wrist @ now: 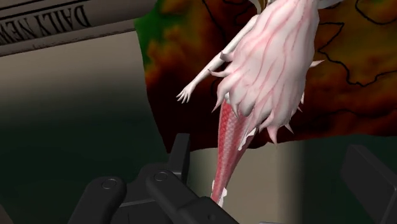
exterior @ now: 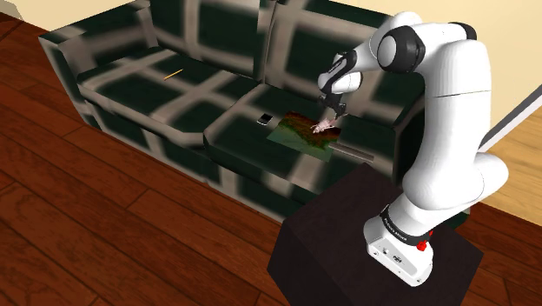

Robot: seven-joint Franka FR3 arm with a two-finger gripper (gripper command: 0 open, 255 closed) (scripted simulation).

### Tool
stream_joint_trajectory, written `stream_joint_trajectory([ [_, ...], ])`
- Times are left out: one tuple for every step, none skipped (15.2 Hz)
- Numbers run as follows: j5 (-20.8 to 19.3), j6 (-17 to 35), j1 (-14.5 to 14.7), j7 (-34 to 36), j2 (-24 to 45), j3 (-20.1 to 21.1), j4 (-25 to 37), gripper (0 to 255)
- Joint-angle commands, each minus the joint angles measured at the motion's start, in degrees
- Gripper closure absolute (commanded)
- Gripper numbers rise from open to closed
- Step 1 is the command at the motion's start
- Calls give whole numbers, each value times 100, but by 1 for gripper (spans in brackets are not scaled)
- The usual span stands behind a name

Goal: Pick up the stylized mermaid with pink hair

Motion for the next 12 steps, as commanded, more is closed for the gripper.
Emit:
stream_joint_trajectory([
  [40,58,-50,19,163,4,112,0],
  [49,103,-58,19,224,14,128,0],
  [57,147,-66,19,286,23,146,0],
  [65,190,-74,18,349,33,165,0],
  [73,233,-82,18,412,42,186,0],
  [81,275,-90,18,476,52,208,0],
  [86,300,-95,18,512,58,219,0],
  [86,299,-95,19,513,58,220,0],
  [84,305,-95,15,494,55,196,255],
  [84,305,-95,15,494,55,196,255],
  [84,306,-95,15,493,55,194,255],
  [85,309,-97,12,493,55,191,255],
])
